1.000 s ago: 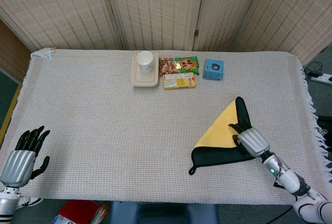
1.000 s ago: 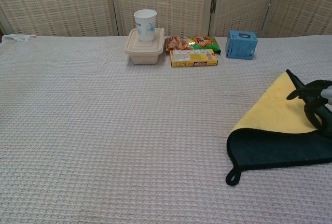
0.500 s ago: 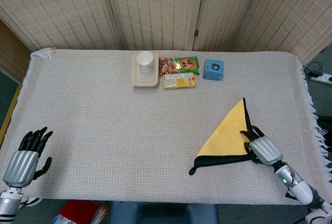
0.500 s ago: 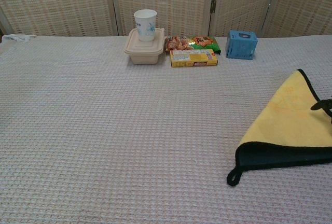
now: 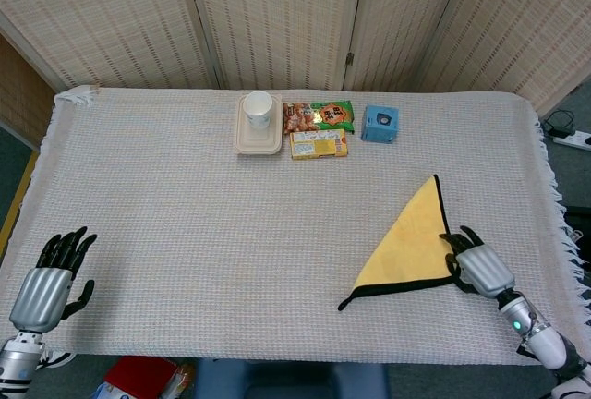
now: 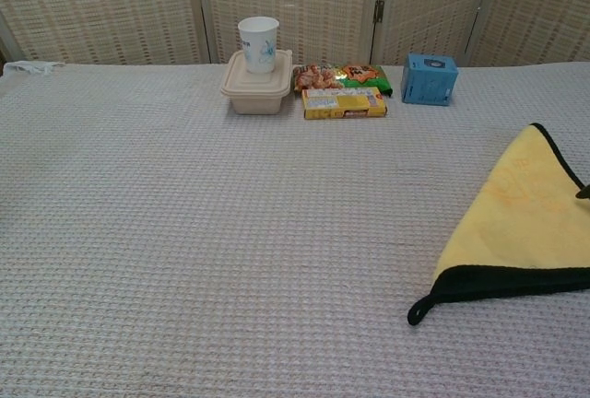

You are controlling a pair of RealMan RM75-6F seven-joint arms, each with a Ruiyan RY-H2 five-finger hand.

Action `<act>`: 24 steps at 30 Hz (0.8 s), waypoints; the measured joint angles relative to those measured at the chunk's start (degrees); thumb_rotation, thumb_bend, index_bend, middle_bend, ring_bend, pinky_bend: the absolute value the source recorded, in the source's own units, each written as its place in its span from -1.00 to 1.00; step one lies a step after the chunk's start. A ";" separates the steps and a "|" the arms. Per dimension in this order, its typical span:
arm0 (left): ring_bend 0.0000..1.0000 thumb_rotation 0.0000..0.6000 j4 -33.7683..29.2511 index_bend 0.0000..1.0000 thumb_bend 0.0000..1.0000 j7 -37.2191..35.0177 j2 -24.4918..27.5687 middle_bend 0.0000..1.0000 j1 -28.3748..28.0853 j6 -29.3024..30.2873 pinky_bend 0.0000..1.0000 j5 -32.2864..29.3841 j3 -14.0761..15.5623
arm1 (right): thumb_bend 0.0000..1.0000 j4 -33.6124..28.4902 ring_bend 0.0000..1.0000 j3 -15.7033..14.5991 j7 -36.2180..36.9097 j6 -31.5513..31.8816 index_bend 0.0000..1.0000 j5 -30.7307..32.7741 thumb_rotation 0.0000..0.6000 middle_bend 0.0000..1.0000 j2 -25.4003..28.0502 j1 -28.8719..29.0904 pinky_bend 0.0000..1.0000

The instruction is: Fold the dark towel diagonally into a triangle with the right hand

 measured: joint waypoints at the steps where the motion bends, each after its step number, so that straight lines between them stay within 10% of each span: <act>1: -1.00 1.00 0.02 -1.00 0.09 0.00 -0.02 -0.93 -0.01 -0.01 -1.00 -0.02 0.00 | -0.09 0.19 -0.69 0.02 0.06 -0.06 0.28 -0.06 1.00 -0.69 -0.05 -0.06 -0.89; 12: -1.00 1.00 0.19 -1.00 0.09 -0.14 -0.11 -0.93 -0.16 -0.29 -1.00 -0.27 0.00 | -0.09 -1.42 -0.80 0.80 0.80 -0.02 -0.59 0.18 1.00 -0.94 1.63 -0.83 -0.89; 24: -1.00 1.00 0.05 -1.00 0.09 -0.08 -0.01 -0.93 -0.08 0.03 -1.00 -0.28 -0.04 | -0.09 -8.92 -0.90 1.02 5.56 9.16 -0.79 -0.50 1.00 -1.00 8.87 -4.37 -0.91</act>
